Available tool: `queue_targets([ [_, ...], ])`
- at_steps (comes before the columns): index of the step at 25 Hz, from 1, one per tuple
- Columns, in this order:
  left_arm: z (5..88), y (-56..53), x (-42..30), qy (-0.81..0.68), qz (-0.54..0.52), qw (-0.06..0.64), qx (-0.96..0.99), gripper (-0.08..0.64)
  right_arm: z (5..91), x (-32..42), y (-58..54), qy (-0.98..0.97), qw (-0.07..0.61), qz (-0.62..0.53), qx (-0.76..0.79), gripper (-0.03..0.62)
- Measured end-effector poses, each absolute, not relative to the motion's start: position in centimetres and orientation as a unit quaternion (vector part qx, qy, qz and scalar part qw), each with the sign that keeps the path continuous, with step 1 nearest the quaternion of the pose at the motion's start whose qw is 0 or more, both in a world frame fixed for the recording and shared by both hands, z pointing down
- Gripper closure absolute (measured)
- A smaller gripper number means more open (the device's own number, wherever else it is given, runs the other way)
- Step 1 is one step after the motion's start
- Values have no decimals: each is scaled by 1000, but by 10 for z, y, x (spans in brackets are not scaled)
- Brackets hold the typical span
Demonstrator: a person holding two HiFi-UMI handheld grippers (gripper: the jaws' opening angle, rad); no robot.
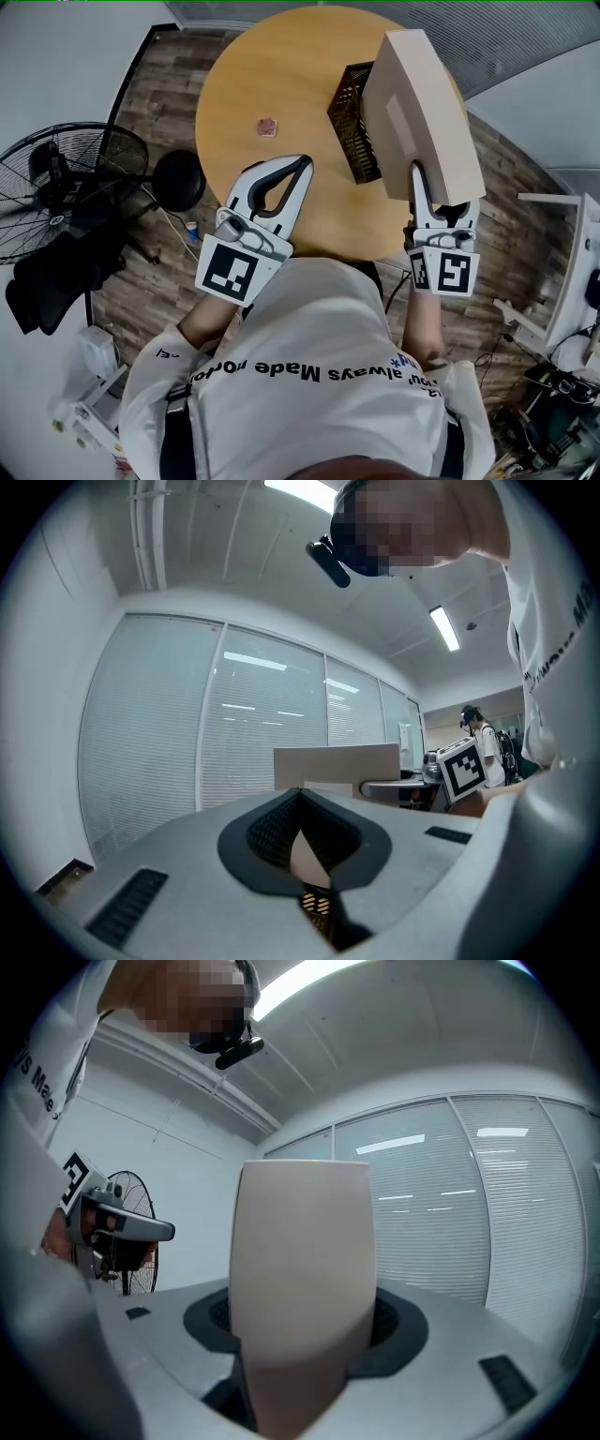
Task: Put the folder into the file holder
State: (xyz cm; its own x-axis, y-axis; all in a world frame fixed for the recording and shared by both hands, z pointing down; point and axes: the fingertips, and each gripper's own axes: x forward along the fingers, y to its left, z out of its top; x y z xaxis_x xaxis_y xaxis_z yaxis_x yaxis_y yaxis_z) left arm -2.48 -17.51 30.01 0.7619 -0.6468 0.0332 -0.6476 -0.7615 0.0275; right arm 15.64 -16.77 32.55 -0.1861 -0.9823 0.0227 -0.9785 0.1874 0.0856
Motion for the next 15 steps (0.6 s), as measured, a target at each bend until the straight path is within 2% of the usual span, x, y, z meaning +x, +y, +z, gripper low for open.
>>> queue_targets([
  [15,297,-167,-30,-350,10,18,937,537,351,168,-184,-764,10,-5,645,307],
])
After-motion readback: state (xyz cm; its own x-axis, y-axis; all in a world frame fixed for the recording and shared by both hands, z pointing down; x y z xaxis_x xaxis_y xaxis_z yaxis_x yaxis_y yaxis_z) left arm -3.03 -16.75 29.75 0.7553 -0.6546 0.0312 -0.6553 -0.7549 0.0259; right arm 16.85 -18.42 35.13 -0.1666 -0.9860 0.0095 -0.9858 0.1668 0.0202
